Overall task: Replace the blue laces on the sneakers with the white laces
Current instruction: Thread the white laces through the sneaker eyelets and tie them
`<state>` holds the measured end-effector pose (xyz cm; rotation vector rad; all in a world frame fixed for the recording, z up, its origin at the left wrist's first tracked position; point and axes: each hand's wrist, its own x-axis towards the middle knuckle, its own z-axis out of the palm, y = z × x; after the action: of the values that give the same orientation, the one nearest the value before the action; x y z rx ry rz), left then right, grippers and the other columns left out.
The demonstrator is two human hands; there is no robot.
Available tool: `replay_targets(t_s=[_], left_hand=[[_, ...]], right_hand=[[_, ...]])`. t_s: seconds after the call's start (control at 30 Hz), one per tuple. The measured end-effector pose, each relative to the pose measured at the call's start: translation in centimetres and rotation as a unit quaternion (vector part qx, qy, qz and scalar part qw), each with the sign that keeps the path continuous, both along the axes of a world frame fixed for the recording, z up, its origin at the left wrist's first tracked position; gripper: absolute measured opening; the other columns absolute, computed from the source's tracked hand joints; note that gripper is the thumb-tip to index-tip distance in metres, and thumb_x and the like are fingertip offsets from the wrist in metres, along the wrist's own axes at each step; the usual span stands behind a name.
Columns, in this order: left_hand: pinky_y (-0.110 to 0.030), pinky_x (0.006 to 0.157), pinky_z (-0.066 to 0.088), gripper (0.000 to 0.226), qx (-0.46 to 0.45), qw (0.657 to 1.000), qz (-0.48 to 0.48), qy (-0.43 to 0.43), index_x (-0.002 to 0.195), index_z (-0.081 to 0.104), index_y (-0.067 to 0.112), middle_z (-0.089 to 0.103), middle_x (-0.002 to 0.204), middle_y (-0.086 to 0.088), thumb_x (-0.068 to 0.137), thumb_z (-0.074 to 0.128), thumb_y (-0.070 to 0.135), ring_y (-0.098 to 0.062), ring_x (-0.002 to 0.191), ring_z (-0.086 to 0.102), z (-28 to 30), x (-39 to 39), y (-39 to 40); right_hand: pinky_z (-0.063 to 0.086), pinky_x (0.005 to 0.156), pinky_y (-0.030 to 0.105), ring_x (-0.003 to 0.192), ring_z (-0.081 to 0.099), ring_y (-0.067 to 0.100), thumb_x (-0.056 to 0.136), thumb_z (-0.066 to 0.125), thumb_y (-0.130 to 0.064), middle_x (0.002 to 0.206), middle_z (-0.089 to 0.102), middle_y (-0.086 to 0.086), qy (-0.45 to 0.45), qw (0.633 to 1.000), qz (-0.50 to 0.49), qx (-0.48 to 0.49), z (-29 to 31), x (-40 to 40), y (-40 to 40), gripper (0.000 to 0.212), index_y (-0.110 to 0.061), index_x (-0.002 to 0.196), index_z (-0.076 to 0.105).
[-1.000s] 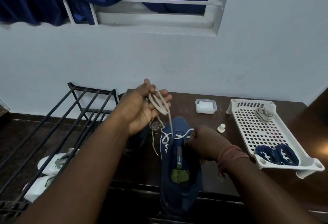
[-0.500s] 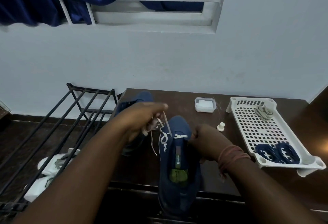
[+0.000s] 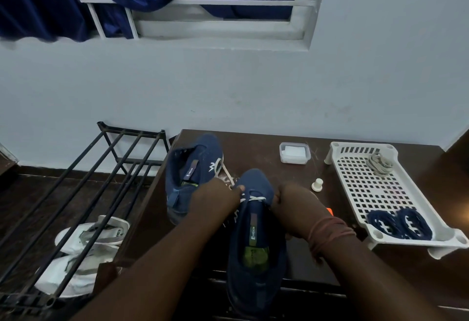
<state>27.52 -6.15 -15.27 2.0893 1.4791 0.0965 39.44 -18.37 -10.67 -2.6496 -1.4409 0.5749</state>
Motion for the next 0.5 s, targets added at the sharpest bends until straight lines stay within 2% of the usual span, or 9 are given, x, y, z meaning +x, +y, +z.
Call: replay_targets(t_s=[0.07, 0.17, 0.23, 0.3, 0.33, 0.37, 0.43, 0.47, 0.5], left_hand=[[-0.031, 0.066, 0.045, 0.042, 0.02, 1.0, 0.021, -0.013, 0.088, 0.066, 0.015, 0.068, 0.086, -0.003, 0.081, 0.062, 0.057, -0.025, 0.081, 0.063, -0.6, -0.4, 0.0], [-0.032, 0.07, 0.051, 0.022, 0.023, 0.997, 0.03, -0.062, 0.077, 0.069, 0.015, 0.065, 0.073, 0.0, 0.084, 0.063, 0.035, -0.026, 0.082, 0.067, -0.2, -0.2, 0.4], [-0.029, 0.069, 0.05, 0.023, 0.028, 0.989, 0.026, -0.146, 0.075, 0.071, 0.016, 0.064, 0.069, 0.005, 0.087, 0.062, 0.033, -0.024, 0.082, 0.067, 1.5, 0.2, 0.3], [-0.027, 0.069, 0.052, 0.024, 0.069, 0.969, 0.006, -0.238, 0.076, 0.075, 0.022, 0.07, 0.071, 0.009, 0.088, 0.063, 0.039, -0.013, 0.077, 0.069, 4.0, 0.5, -0.2], [-0.026, 0.07, 0.053, 0.022, 0.089, 0.957, -0.012, -0.277, 0.076, 0.075, 0.024, 0.072, 0.073, 0.011, 0.088, 0.064, 0.039, -0.008, 0.075, 0.068, 5.4, 0.4, -0.5], [-0.027, 0.072, 0.053, 0.02, 0.094, 0.945, -0.037, -0.311, 0.077, 0.074, 0.023, 0.072, 0.075, 0.011, 0.089, 0.065, 0.037, -0.007, 0.075, 0.068, 6.6, 0.2, -0.9], [-0.034, 0.074, 0.051, 0.017, 0.047, 0.928, -0.1, -0.356, 0.08, 0.071, 0.018, 0.07, 0.078, 0.001, 0.092, 0.065, 0.028, -0.017, 0.076, 0.066, 7.9, -0.3, -1.4], [-0.038, 0.076, 0.051, 0.015, -0.001, 0.921, -0.129, -0.369, 0.084, 0.068, 0.013, 0.07, 0.08, -0.006, 0.094, 0.063, 0.023, -0.024, 0.078, 0.065, 8.2, -0.5, -1.6], [-0.04, 0.078, 0.051, 0.014, -0.055, 0.908, -0.15, -0.387, 0.089, 0.065, 0.008, 0.069, 0.082, -0.01, 0.096, 0.06, 0.019, -0.027, 0.078, 0.064, 8.4, -0.8, -1.9]], right_hand=[[0.046, 0.098, 0.041, 0.113, 0.059, 0.029, 0.099, 0.043, -0.018, 0.12, 0.063, 0.01, -0.013, 1.0, 0.0, -0.004, -0.4, 0.0, 0.1, 0.023, -0.013, 0.108, 0.064], [0.05, 0.084, 0.035, 0.102, 0.063, 0.032, 0.097, 0.046, -0.018, 0.11, 0.066, 0.013, 0.015, 1.0, -0.007, 0.024, -0.5, -0.2, 0.1, 0.017, -0.011, 0.101, 0.061], [0.05, 0.079, 0.033, 0.093, 0.063, 0.031, 0.095, 0.048, -0.02, 0.104, 0.067, 0.013, 0.044, 0.998, -0.02, 0.048, -0.7, -0.1, 0.2, 0.014, -0.012, 0.094, 0.059], [0.049, 0.084, 0.034, 0.093, 0.06, 0.029, 0.092, 0.054, -0.025, 0.103, 0.065, 0.009, 0.053, 0.995, -0.032, 0.083, -1.0, 0.1, 0.2, 0.011, -0.016, 0.086, 0.053], [0.047, 0.086, 0.032, 0.098, 0.059, 0.027, 0.09, 0.06, -0.028, 0.107, 0.062, 0.007, 0.073, 0.988, -0.047, 0.127, -1.1, 0.3, 0.3, 0.014, -0.017, 0.095, 0.054], [0.044, 0.09, 0.029, 0.105, 0.056, 0.024, 0.088, 0.066, -0.031, 0.115, 0.056, 0.005, 0.107, 0.976, -0.06, 0.178, -0.9, 0.5, 0.2, 0.032, -0.017, 0.114, 0.053], [0.034, 0.099, 0.022, 0.12, 0.044, 0.013, 0.087, 0.071, -0.032, 0.13, 0.038, -0.001, 0.157, 0.94, -0.044, 0.3, 0.3, 0.8, 0.1, 0.072, -0.023, 0.147, 0.032], [0.029, 0.103, 0.021, 0.124, 0.037, 0.009, 0.087, 0.071, -0.031, 0.132, 0.031, -0.004, 0.166, 0.928, -0.022, 0.332, 0.9, 1.0, 0.1, 0.08, -0.028, 0.152, 0.024], [0.028, 0.106, 0.023, 0.126, 0.033, 0.008, 0.088, 0.071, -0.029, 0.133, 0.03, -0.006, 0.159, 0.926, 0.006, 0.342, 1.4, 1.1, 0.2, 0.079, -0.033, 0.151, 0.024]])
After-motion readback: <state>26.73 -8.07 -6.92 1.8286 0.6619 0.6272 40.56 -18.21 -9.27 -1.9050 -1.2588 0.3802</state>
